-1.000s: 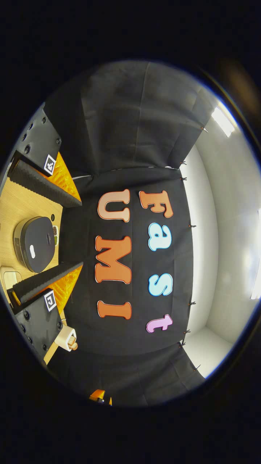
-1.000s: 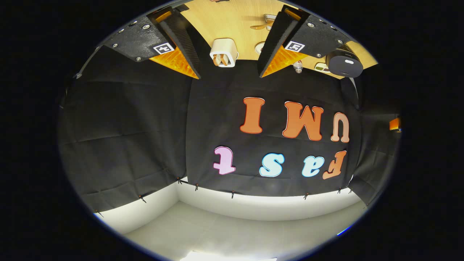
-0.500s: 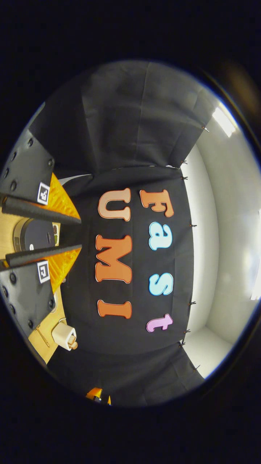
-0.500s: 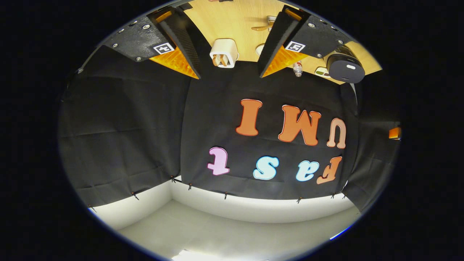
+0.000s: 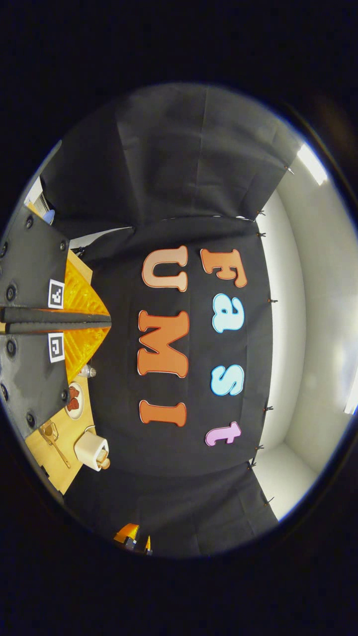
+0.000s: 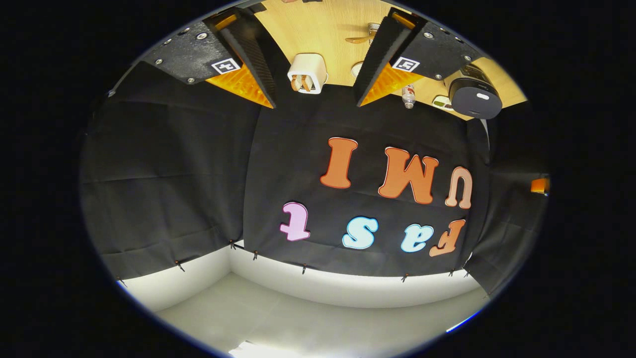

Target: Close the left gripper, press the button to open the rice cooker; take a wooden spoon from the chopstick holder with the right hand, scoop a spoonful of rice and pour it into the rice cooker, then put the wooden spoon back into the chopstick holder.

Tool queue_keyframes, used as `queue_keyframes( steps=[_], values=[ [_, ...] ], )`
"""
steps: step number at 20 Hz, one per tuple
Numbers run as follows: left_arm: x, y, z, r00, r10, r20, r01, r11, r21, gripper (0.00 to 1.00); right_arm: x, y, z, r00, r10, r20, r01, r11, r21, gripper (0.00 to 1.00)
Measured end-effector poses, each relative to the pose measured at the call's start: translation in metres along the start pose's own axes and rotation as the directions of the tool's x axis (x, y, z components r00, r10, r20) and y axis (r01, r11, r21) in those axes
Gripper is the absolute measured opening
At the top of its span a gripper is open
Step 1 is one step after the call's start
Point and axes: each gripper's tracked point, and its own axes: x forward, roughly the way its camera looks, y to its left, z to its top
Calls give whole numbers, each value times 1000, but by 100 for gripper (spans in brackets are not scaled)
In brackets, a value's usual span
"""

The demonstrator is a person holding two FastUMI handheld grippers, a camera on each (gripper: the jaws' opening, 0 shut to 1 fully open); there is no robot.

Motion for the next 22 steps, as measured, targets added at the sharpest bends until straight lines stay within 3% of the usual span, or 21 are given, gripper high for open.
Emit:
queue_keyframes(
  steps=[7, 8, 10, 15, 17, 22],
  values=[
    [48, -33, -50, 988, -120, -95, 119, 993, -16, 4, 8, -3, -5, 999, -26, -20, 26, 999, 18, 95],
    [57, -36, -61, 983, -139, -119, 137, 990, -24, 8, 10, -3, -7, 999, -29, -28, 30, 999, 24, 97],
    [74, -43, -85, 973, -164, -164, 160, 986, -40, 4, 15, 0, -12, 999, -36, -41, 37, 999, 37, 95],
    [113, -52, -165, 930, -213, -299, 203, 977, -64, 4, 24, 1, -27, 994, -65, -84, 69, 996, 54, 95],
    [125, -48, -199, 910, -202, -363, 200, 979, -44, 0, 27, 4, -32, 993, -65, -97, 72, 995, 65, 95],
    [139, -46, -253, 868, -208, -450, 201, 978, -65, 4, 33, 7, -49, 988, -75, -138, 85, 994, 67, 95]
  ],
)
